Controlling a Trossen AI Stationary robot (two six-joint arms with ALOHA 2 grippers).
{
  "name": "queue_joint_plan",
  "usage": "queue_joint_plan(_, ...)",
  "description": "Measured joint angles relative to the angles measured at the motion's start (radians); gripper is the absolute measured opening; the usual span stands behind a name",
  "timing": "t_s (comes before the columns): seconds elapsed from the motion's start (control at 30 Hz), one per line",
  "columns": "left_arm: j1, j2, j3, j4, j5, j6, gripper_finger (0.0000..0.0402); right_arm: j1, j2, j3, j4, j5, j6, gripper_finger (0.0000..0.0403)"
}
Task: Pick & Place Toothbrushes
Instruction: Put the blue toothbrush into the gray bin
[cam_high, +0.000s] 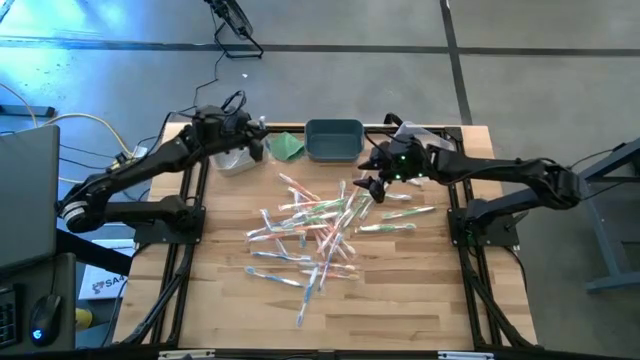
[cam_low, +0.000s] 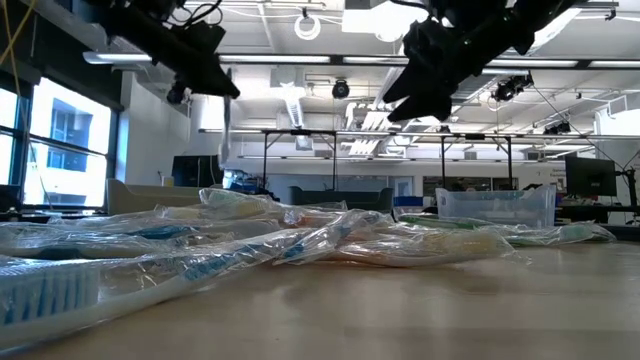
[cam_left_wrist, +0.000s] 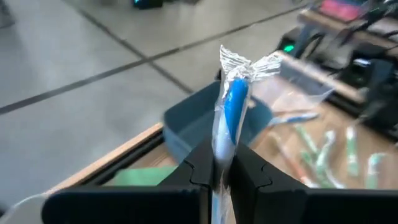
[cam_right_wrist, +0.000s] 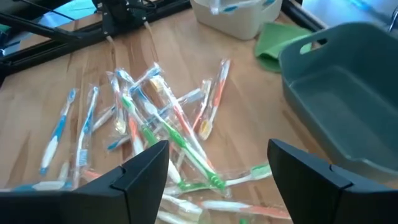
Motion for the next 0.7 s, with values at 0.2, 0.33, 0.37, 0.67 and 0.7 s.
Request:
queue_joint_plan(0.2, 0.001, 0.012, 0.149, -0.257, -0.148, 0.044, 0.0018, 0.018, 0.032, 0.000, -0.001, 0.002, 0.038, 0.0265)
queue_joint_plan(0.33, 0.001, 0.026, 0.182, -0.367, -0.287, 0.043, 0.0018, 0.043, 0.043, 0.000, 0.001, 0.002, 0.042, 0.0265)
queue_joint_plan(0.37, 0.001, 0.031, 0.182, -0.382, -0.313, 0.037, 0.0018, 0.051, 0.043, 0.000, 0.001, 0.002, 0.043, 0.0265)
queue_joint_plan(0.67, 0.001, 0.173, 0.182, -0.426, -0.525, 0.016, 0.0018, 0.127, 0.043, 0.000, 0.003, 0.002, 0.068, 0.0265)
queue_joint_plan(0.7, 0.001, 0.195, 0.182, -0.429, -0.549, 0.016, 0.0018, 0.135, 0.043, 0.000, 0.003, 0.003, 0.068, 0.0265)
